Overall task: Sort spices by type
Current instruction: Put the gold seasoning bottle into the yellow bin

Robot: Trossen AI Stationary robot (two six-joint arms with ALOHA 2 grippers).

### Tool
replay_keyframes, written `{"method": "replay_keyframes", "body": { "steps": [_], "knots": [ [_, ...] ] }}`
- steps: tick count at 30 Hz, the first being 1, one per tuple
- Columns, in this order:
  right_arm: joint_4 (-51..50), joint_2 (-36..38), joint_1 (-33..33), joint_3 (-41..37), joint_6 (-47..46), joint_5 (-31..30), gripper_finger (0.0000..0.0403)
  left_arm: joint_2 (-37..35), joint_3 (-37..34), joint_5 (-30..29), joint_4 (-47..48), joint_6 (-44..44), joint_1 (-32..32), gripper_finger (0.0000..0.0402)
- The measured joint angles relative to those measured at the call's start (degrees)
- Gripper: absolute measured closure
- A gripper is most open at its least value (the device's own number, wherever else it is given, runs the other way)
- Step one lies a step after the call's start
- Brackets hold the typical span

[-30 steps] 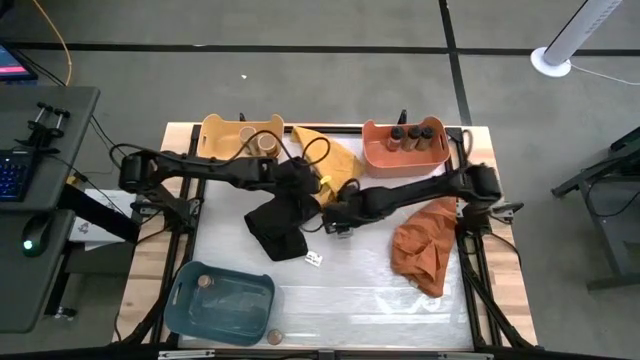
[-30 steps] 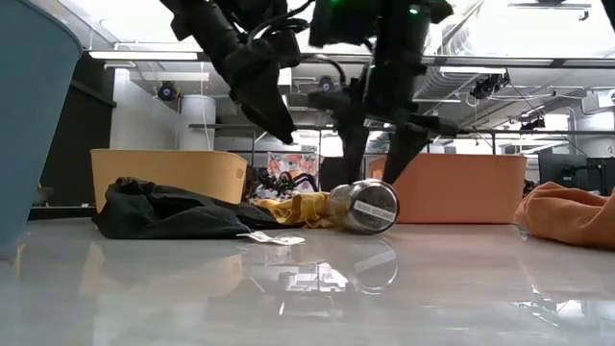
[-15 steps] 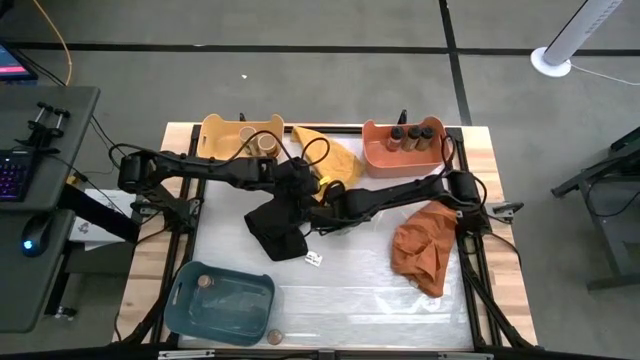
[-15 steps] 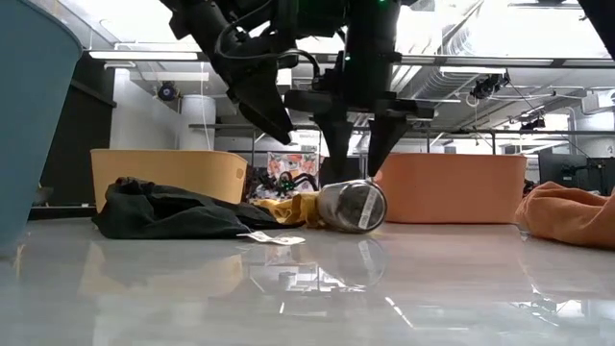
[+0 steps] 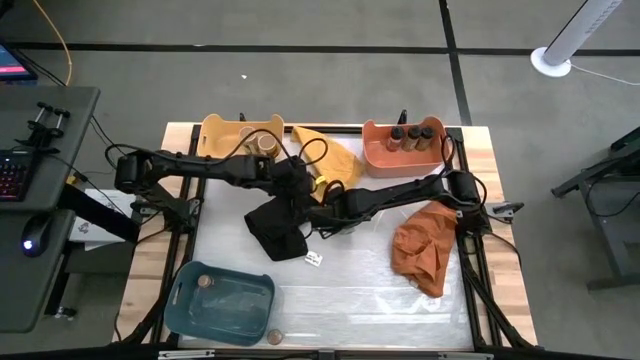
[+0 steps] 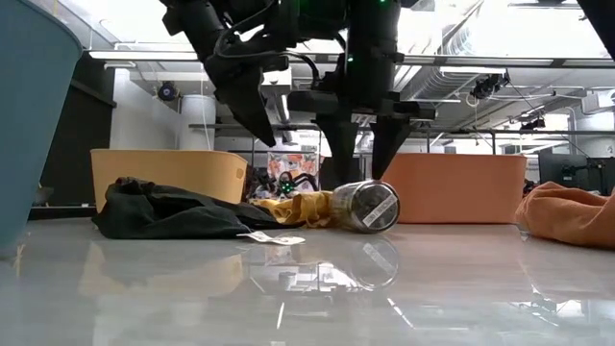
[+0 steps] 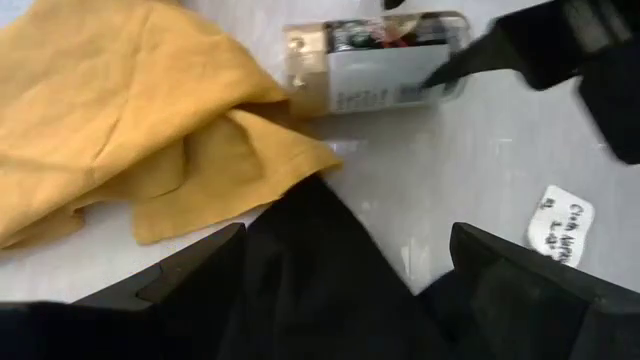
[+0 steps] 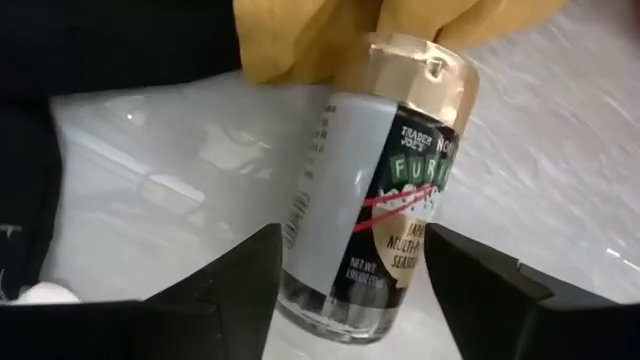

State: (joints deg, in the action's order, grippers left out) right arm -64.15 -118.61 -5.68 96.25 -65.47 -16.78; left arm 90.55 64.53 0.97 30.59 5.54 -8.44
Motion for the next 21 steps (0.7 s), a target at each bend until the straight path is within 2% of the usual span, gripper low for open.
{"method": "replay_keyframes", "body": {
  "steps": [3, 7, 9, 15, 18, 21],
  "knots": [
    [-0.1, 0.0, 0.5, 0.0, 1.3, 0.9, 0.0137, -0.7, 0.0, -0.1, 0.1, -0.4, -0.7, 0.0064],
    [-3.7, 0.0, 1.4, 0.0, -5.1, -0.8, 0.0084, -1.9, 0.0, -0.2, -0.3, -0.8, -1.4, 0.0064],
    [-4.1, 0.0, 1.7, 0.1, -4.8, 0.4, 0.0068, -2.3, 0.0, -0.2, 0.3, -0.8, -1.8, 0.0064],
    [0.6, 0.0, 1.0, 0.2, -2.8, 4.9, 0.006, -5.1, 0.0, -0.2, 0.2, -0.8, -2.4, 0.0064],
    [4.0, 0.0, 1.0, 0.2, -3.2, 4.4, 0.0059, -6.9, 0.0, -0.2, 0.4, -1.0, -2.7, 0.0064],
    [3.1, 0.0, 1.4, 0.2, -5.4, 3.1, 0.0059, -8.8, 0.0, -0.2, 0.8, -1.6, -2.9, 0.0064]
  ]
}}
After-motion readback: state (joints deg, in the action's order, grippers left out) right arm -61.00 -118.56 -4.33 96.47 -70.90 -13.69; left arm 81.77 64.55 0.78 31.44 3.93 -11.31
